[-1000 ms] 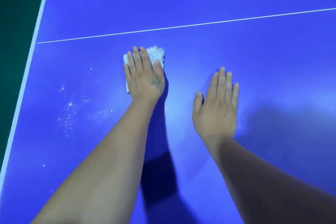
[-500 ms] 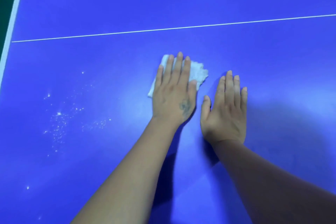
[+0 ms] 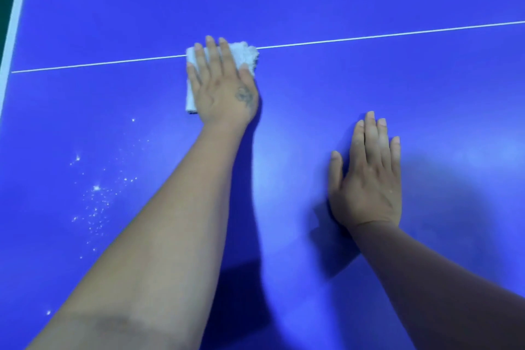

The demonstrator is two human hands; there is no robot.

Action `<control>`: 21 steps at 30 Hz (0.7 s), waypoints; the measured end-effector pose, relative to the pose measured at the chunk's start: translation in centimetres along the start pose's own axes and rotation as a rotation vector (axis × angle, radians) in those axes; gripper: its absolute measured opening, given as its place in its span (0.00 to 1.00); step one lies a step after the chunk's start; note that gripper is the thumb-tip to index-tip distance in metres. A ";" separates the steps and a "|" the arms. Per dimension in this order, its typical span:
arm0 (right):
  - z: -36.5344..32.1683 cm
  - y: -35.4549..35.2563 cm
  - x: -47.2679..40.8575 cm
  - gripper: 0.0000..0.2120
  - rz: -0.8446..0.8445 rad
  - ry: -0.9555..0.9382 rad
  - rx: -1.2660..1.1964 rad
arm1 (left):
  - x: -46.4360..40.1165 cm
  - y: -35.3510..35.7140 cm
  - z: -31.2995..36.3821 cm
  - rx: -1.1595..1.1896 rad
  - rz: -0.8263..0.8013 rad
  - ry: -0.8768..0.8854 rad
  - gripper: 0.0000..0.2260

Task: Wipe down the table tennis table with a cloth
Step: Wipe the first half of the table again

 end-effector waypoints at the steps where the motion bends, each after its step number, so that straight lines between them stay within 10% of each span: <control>1: 0.0 0.0 -0.1 0.34 0.003 -0.001 -0.003 | 0.6 0.0 1.4 -0.005 0.009 0.061 0.32; 8: 0.0 -0.1 -0.1 0.34 0.003 -0.009 -0.004 | 11.8 0.0 1.9 0.032 0.050 0.317 0.29; 21: 0.0 -0.2 -0.1 0.34 0.007 0.001 -0.014 | -1.2 -0.4 -8.2 0.043 -0.022 -0.188 0.31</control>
Point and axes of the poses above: each hand's wrist, its own x-axis away from the middle knuckle, its own y-axis out of the palm, z = x × y, the point moved 7 cm from there along -x, towards the middle knuckle, and after that the axes turned 5 degrees about -x, right-handed, at the moved point
